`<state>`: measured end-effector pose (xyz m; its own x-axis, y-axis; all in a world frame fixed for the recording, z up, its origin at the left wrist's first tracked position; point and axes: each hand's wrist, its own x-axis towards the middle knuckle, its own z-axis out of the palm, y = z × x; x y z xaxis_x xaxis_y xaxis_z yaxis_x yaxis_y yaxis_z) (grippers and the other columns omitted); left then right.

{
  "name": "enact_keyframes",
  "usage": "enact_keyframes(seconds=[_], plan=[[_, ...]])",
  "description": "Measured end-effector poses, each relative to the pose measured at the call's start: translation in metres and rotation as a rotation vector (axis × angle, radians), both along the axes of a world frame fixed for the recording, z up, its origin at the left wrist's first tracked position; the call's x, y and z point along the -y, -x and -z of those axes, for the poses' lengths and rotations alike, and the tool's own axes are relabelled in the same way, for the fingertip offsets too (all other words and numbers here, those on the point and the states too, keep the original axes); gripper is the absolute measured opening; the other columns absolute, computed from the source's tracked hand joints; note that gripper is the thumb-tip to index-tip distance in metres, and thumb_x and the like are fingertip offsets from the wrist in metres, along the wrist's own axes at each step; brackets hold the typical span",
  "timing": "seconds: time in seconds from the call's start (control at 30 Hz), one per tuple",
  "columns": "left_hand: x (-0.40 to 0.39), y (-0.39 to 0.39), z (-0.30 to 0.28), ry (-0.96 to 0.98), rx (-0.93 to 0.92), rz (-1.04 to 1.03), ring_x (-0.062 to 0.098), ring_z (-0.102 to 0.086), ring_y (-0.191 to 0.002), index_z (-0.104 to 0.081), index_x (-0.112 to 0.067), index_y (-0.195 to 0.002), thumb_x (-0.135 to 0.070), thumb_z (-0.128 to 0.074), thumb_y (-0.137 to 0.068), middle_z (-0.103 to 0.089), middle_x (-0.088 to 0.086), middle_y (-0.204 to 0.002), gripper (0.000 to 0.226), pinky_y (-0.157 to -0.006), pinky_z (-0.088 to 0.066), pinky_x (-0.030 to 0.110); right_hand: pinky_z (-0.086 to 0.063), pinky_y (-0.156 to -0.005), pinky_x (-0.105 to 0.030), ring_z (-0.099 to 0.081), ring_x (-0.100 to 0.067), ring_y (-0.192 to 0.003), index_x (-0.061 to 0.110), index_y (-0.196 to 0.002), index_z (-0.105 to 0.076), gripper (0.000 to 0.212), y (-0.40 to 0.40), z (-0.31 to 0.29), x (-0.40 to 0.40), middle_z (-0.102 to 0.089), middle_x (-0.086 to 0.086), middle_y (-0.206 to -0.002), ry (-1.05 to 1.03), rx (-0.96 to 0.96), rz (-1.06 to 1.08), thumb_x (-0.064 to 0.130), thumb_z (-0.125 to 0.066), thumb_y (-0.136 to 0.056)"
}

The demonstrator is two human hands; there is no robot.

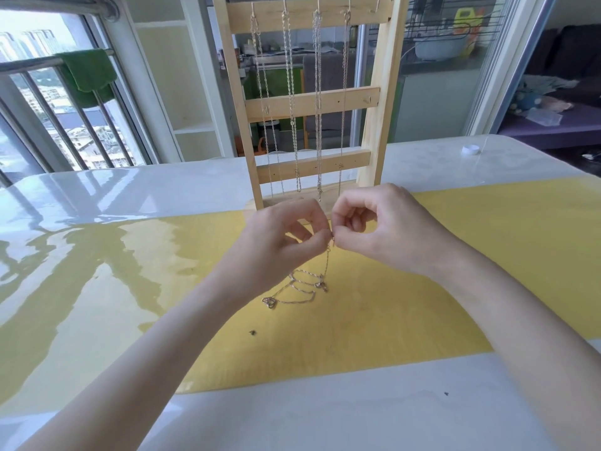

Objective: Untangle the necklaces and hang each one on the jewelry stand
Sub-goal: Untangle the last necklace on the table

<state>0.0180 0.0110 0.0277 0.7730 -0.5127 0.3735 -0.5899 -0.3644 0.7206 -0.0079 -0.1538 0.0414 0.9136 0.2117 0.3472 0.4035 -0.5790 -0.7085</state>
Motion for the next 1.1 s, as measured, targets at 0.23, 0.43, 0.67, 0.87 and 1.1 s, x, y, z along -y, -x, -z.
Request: enact_keyframes(seconds=[0.23, 0.43, 0.67, 0.87, 1.1], plan=[[0.000, 0.000, 0.004, 0.204, -0.254, 0.198, 0.006, -0.054, -0.061, -0.059, -0.011, -0.078, -0.017, -0.059, -0.085, -0.059, -0.015, -0.064, 0.009, -0.065, -0.046, 0.021, -0.035, -0.060, -0.017, -0.042, -0.006, -0.058, 0.015, -0.060, -0.057, 0.010, 0.001, 0.009, 0.001, -0.054, 0.011, -0.057, -0.404, -0.206, -0.115, 0.015, -0.054, -0.070], [0.002, 0.006, 0.001, 0.353, -0.435, 0.184, 0.006, -0.038, -0.053, -0.055, -0.013, -0.074, -0.012, -0.058, -0.089, -0.049, -0.015, -0.058, 0.015, -0.057, -0.039, 0.017, -0.038, -0.061, -0.017, -0.042, -0.008, -0.061, 0.007, -0.075, -0.061, 0.010, -0.002, 0.012, 0.007, -0.051, 0.004, -0.062, -0.508, -0.281, -0.216, 0.016, -0.057, -0.075], [0.010, 0.010, 0.004, 0.470, -0.723, 0.066, 0.006, -0.033, -0.046, -0.053, -0.018, -0.065, -0.007, -0.054, -0.091, -0.040, -0.008, -0.054, 0.028, -0.053, -0.037, 0.020, -0.042, -0.062, -0.016, -0.050, -0.007, -0.065, 0.012, -0.070, -0.060, 0.017, 0.000, 0.004, 0.006, -0.056, 0.003, -0.067, -0.284, -0.200, -0.191, 0.002, -0.067, -0.083], [0.009, 0.007, 0.009, 0.329, -0.237, -0.038, 0.010, -0.039, -0.054, -0.057, -0.016, -0.066, -0.018, -0.056, -0.076, -0.048, -0.006, -0.058, 0.010, -0.055, -0.035, 0.027, -0.037, -0.060, -0.018, -0.045, -0.007, -0.063, 0.012, -0.069, -0.060, 0.022, -0.002, 0.005, 0.005, -0.052, 0.002, -0.066, -0.245, -0.259, -0.176, -0.003, -0.059, -0.086], [0.009, 0.008, 0.013, 0.194, -0.129, -0.103, 0.008, -0.038, -0.051, -0.055, -0.010, -0.071, -0.004, -0.058, -0.087, -0.045, -0.011, -0.056, 0.017, -0.051, -0.036, 0.020, -0.040, -0.063, -0.015, -0.047, -0.004, -0.060, 0.010, -0.068, -0.059, 0.018, -0.004, 0.018, -0.001, -0.054, 0.007, -0.061, -0.506, -0.167, -0.110, -0.001, -0.063, -0.081]])
